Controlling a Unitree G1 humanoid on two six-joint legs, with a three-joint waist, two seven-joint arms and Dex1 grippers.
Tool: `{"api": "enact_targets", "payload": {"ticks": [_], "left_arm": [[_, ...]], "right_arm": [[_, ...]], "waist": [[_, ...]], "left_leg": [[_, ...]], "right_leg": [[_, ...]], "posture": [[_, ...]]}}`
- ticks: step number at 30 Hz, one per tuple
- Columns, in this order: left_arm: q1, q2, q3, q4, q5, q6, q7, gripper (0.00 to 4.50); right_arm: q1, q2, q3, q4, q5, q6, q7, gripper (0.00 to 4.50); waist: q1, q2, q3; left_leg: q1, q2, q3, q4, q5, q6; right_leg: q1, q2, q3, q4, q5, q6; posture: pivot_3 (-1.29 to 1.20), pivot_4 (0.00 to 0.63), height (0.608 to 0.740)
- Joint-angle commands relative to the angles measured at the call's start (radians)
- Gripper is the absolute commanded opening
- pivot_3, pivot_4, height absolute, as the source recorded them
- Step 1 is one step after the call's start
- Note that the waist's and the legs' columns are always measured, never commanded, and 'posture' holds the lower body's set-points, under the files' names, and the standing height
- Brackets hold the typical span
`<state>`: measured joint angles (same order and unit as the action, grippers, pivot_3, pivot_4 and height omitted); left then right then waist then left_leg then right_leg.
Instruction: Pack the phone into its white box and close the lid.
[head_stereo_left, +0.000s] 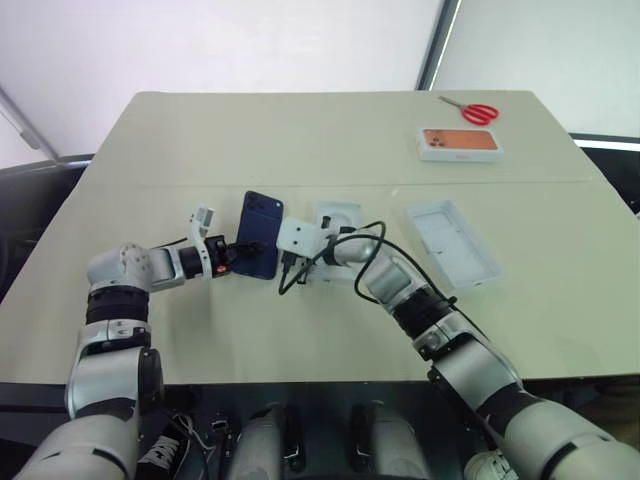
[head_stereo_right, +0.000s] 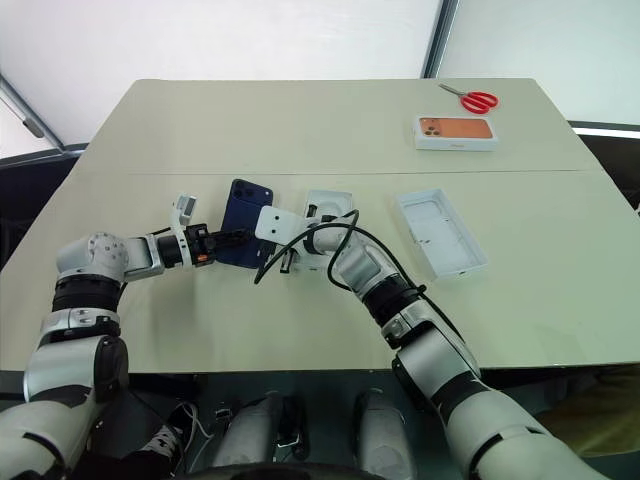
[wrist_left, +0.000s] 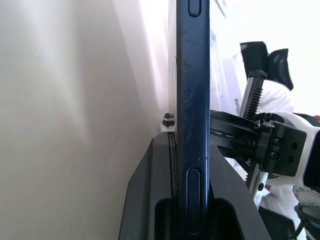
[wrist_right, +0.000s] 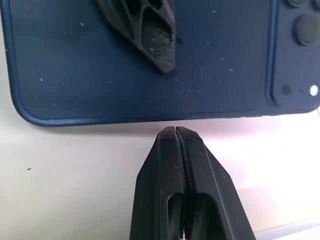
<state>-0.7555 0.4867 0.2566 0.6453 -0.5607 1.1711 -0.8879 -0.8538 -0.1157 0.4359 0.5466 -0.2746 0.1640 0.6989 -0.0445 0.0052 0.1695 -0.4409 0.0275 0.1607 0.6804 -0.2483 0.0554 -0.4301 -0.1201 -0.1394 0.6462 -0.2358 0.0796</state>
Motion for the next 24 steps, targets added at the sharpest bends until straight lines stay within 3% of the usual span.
{"api": "enact_targets", "payload": {"ticks": [1,5,8,11,14,17,24], "left_arm": [[0.021,-0.004,0.027,-0.017,-0.013,0.007,0.045,0.01],[0.014,-0.012,0.135,-0.008,-0.078,-0.017,0.078,0.01],[0.016,-0.027,0.201,-0.028,-0.121,-0.027,0.107,0.00],[0.018,-0.045,0.235,-0.068,-0.153,-0.003,0.136,0.00],[0.026,-0.076,0.258,-0.181,-0.223,0.062,0.158,0.00],[0.034,-0.103,0.266,-0.250,-0.243,0.075,0.204,0.00],[0.074,-0.114,0.225,-0.327,-0.264,0.099,0.224,0.00]], "right_arm": [[-0.008,0.008,-0.078,-0.081,0.085,0.036,0.026,0.00],[-0.014,0.019,-0.235,-0.202,0.301,0.207,0.110,0.00],[0.001,-0.048,-0.305,-0.306,0.415,0.323,0.200,1.25],[0.065,-0.187,-0.244,-0.402,0.413,0.332,0.323,2.76],[0.149,-0.340,-0.171,-0.514,0.421,0.342,0.457,2.76],[0.195,-0.418,-0.113,-0.524,0.351,0.266,0.458,2.76],[0.214,-0.388,-0.097,-0.531,0.341,0.269,0.394,2.76]], "waist": [[0.000,0.000,0.000],[0.001,0.000,0.001],[0.001,-0.001,0.002],[0.008,-0.002,0.002],[0.012,-0.004,0.004],[0.008,-0.006,0.007],[0.002,-0.007,0.007]], "left_leg": [[0.000,0.000,0.000,0.000,0.000,0.000],[0.000,0.000,0.000,0.000,0.000,0.000],[-0.001,0.000,-0.001,0.000,0.000,0.000],[-0.002,-0.001,-0.002,0.000,0.000,0.001],[-0.002,-0.002,-0.002,0.000,-0.002,0.002],[-0.003,-0.002,-0.001,0.000,-0.003,0.001],[-0.002,0.001,-0.001,0.000,0.000,0.000]], "right_leg": [[0.000,0.000,0.000,0.000,0.000,0.000],[0.000,0.000,0.000,0.000,0.000,0.000],[-0.001,0.000,0.001,0.000,0.000,0.000],[-0.001,-0.001,0.000,-0.001,0.000,0.000],[0.000,-0.004,0.000,-0.003,0.000,0.000],[-0.001,-0.005,0.000,-0.002,0.000,0.000],[-0.002,-0.002,0.000,-0.001,0.000,0.000]], "posture": [[0.00,0.150,0.738],[0.00,0.150,0.738],[0.00,0.150,0.738],[0.00,0.150,0.738],[0.00,0.150,0.738],[0.00,0.150,0.738],[0.00,0.150,0.738]]}}
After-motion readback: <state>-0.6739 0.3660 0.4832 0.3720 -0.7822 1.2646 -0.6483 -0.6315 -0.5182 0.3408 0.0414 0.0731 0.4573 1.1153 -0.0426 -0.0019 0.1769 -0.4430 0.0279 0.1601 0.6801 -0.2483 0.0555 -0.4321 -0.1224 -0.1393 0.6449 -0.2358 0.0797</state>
